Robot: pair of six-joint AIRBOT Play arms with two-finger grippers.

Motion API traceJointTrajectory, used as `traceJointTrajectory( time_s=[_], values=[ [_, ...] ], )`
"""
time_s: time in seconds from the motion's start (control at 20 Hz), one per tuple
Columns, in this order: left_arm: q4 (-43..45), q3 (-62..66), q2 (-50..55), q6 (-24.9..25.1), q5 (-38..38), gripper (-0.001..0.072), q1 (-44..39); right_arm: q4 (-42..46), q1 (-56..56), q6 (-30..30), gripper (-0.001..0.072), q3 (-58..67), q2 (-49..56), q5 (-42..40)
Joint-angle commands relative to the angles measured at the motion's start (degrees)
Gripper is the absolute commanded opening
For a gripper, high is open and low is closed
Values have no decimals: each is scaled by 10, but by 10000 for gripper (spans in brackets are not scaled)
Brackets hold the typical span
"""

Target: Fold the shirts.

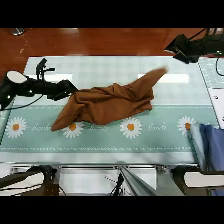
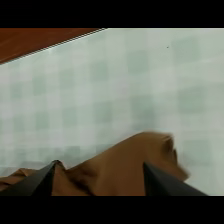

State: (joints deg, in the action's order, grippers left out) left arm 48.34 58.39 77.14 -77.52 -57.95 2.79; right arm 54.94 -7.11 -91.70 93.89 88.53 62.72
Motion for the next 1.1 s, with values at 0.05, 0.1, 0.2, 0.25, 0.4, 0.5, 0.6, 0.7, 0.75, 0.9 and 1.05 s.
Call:
traceJointTrajectory(
  time_s=[0.05, 0.1, 0.2, 0.25, 0.4, 0.5, 0.6, 0.7, 0.75, 0.9, 1.05],
  values=[
    [160, 75, 20, -2, -165, 708, 65, -51, -66, 49, 629, 8, 21, 94],
    [194, 68, 5, -11, -183, 707, 97, -14, -85, 80, 619, 7, 13, 144],
    [211, 17, -28, -12, -191, 706, 168, 79, -114, 125, 619, -31, -14, 219],
    [207, -27, -41, -17, -189, 706, 202, 100, -128, 125, 619, -83, -39, 214],
    [157, -157, -52, 8, -188, 705, 272, 43, -146, 124, 619, -304, -135, 86],
    [93, -223, -53, 60, -188, 705, 301, -21, -146, 141, 619, -424, -185, 25],
    [1, -272, -53, 104, -172, 705, 311, -77, -146, 175, 618, -498, -214, 0],
    [-99, -307, -51, 152, -139, 703, 303, -103, -146, 190, 618, -533, -218, -2],
    [-142, -320, -50, 176, -120, 698, 293, -103, -146, 190, 619, -544, -218, -3],
    [-211, -323, -50, 247, -88, 17, 258, -94, -130, 190, 618, -560, -218, 0],
    [-240, -312, -50, 254, -87, 17, 250, -90, -61, 189, 618, -560, -196, -36]
  ],
)
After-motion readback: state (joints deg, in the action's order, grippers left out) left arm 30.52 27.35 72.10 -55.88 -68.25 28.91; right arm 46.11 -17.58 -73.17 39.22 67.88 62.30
